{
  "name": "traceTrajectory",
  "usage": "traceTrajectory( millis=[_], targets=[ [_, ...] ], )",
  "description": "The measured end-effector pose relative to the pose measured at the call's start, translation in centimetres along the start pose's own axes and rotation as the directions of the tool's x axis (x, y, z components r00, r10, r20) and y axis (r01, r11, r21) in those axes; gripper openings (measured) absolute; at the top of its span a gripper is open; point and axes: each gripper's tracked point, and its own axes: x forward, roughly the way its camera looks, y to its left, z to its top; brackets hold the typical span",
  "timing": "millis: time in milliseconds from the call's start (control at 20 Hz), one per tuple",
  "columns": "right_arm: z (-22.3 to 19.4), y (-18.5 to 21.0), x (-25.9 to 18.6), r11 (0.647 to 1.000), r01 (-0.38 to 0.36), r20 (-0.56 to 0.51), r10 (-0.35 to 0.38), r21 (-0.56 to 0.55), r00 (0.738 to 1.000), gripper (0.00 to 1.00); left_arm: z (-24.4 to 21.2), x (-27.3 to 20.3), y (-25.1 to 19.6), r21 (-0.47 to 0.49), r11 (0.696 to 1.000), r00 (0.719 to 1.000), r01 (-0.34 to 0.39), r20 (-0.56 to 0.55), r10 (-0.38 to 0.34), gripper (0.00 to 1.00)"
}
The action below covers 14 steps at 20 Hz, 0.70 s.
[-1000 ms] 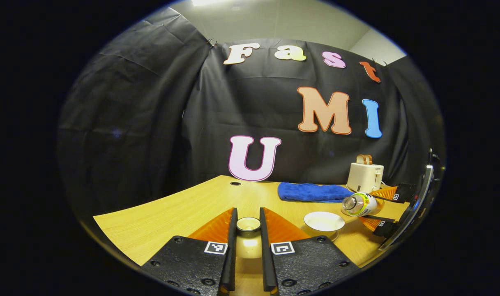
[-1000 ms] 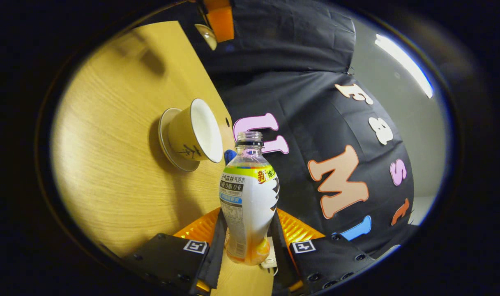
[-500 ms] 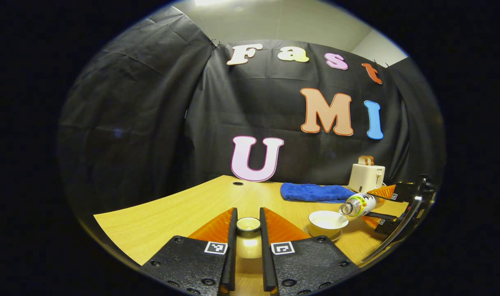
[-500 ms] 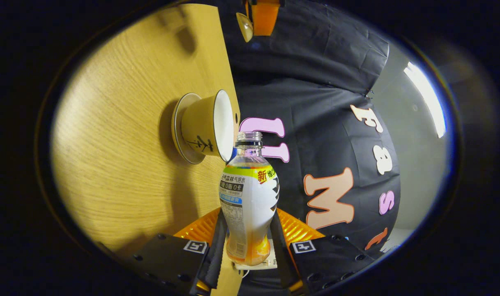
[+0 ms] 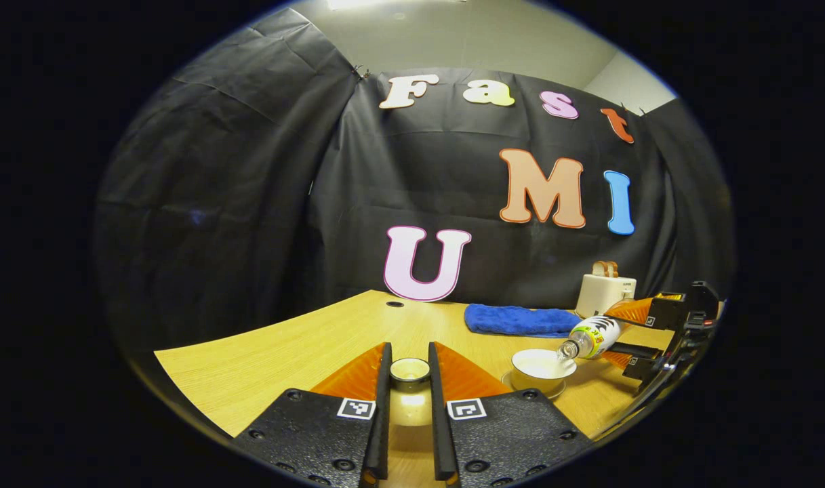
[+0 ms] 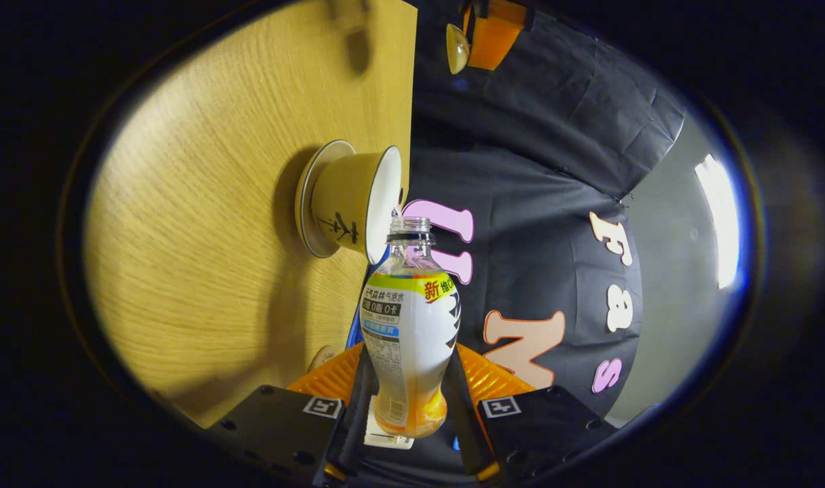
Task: Open the teacup lid with one hand, grasp the water bottle and pour water into the teacup with the other hand; after pouring, place the water bottle on the coaster and then close the teacup lid.
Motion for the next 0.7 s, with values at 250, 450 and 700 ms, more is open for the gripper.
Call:
traceTrajectory(
  millis=[250, 450, 700],
  targets=[
    [0.4, -0.4, 0.4, 0.996, 0.007, 0.018, -0.006, -0.088, 1.0, 0.6, -0.4, 0.2, -0.7, -0.014, 1.0, 1.0, 0.017, -0.008, -0.017, 0.24],
    [0.7, -1.2, 0.8, 0.984, 0.018, 0.039, -0.011, -0.179, 0.999, 0.59, -0.4, 0.1, -1.0, -0.029, 0.999, 1.0, 0.028, -0.009, -0.028, 0.25],
    [0.7, -1.6, 0.9, 0.962, 0.018, 0.056, -0.003, -0.271, 0.998, 0.59, -0.4, 0.3, -0.7, -0.05, 0.998, 1.0, 0.024, -0.012, -0.025, 0.24]
  ],
)
